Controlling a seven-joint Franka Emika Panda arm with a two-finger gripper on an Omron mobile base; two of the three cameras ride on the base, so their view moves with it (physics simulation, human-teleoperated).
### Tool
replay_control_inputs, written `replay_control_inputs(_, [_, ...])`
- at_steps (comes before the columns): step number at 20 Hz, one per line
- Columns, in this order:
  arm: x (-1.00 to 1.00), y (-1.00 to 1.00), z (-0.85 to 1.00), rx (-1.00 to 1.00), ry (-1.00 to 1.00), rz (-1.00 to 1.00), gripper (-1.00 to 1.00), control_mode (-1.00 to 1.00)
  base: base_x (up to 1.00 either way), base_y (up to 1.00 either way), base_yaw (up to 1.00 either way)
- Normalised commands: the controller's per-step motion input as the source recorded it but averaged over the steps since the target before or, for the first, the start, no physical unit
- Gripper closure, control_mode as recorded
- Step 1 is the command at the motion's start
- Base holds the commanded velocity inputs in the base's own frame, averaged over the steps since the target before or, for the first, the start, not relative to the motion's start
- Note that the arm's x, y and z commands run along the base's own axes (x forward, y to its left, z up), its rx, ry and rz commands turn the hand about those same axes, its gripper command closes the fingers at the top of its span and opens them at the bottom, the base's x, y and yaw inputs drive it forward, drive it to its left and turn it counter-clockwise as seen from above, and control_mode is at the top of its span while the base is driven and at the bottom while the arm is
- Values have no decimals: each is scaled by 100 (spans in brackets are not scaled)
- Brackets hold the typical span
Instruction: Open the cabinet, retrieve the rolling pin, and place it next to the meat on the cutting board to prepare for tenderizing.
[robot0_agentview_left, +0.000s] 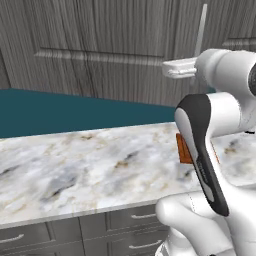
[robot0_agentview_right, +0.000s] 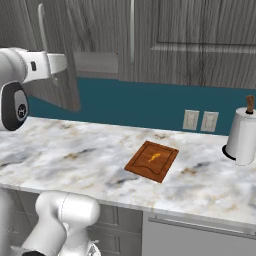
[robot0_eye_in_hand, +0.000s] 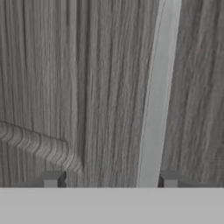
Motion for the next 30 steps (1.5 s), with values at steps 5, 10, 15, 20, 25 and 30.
replay_control_inputs(5, [-35, -44, 1, 6, 0, -1, -100, -100, 0, 0, 0])
replay_control_inputs(10, [-21, -75, 8, 12, 3, -1, -100, -100, 0, 0, 0])
replay_control_inputs(15, [-51, -77, 5, 15, 0, 0, -100, -100, 0, 0, 0])
replay_control_inputs(20, [-54, -51, 0, 15, 2, 0, -100, -100, 0, 0, 0])
replay_control_inputs(25, [12, -45, -1, 13, 5, 0, -100, -100, 0, 0, 0])
replay_control_inputs(30, [44, -47, -9, 17, 0, 7, -100, -100, 0, 0, 0])
